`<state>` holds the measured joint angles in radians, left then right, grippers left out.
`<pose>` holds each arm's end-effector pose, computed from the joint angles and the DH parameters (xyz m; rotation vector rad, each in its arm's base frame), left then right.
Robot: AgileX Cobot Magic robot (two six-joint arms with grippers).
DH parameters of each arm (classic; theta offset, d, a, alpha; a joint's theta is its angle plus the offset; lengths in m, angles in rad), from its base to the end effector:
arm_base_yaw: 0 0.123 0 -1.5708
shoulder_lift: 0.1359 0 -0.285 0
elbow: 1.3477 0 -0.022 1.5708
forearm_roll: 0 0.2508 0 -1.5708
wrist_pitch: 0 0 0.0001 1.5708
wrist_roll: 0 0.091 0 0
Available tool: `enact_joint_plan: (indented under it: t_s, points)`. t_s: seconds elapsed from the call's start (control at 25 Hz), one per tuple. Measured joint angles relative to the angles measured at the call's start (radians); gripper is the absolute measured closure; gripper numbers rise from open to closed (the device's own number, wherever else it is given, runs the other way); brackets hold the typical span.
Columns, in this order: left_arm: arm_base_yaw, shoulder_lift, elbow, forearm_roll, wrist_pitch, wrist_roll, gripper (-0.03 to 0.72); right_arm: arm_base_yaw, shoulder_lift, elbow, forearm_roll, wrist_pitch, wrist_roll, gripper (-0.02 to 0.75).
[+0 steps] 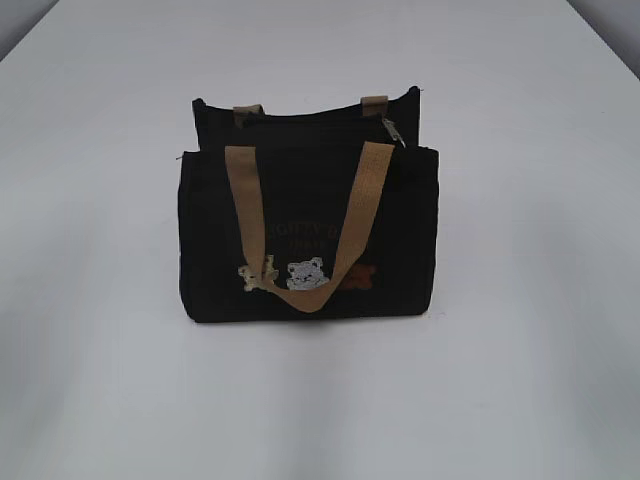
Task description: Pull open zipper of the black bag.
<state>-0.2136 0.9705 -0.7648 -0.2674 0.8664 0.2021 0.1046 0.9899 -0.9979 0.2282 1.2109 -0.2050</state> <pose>0.1667 -0.0549 0.2966 0.3841 2.5119 -0.3311 0.1617 0.0364 0.3464 -0.3698 2.6381 0.2792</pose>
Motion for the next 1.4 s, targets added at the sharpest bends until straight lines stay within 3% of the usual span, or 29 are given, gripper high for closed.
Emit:
enact_joint_plan:
  t_s: [0.12, 0.48, 0.84, 1.08, 1.4]
  points:
    - [0.0, -0.209, 0.023, 0.08, 0.101, -0.046, 0.387, 0.0, -0.164, 0.167, -0.061, -0.007, 0.011, 0.379]
    - [-0.001, -0.683, 0.169, 0.143, 0.209, -0.06, 0.39, 0.0, -0.559, 0.477, -0.113, -0.069, 0.015, 0.379]
    - [-0.001, -0.89, 0.235, 0.147, 0.201, -0.061, 0.398, 0.0, -0.849, 0.5, -0.117, -0.092, -0.027, 0.379]
    - [-0.001, -0.937, 0.235, 0.143, 0.201, -0.05, 0.454, 0.0, -0.981, 0.51, -0.118, -0.106, -0.029, 0.379]
    - [-0.001, -0.979, 0.235, 0.139, 0.201, -0.045, 0.461, 0.0, -0.997, 0.512, -0.121, -0.108, -0.029, 0.38]
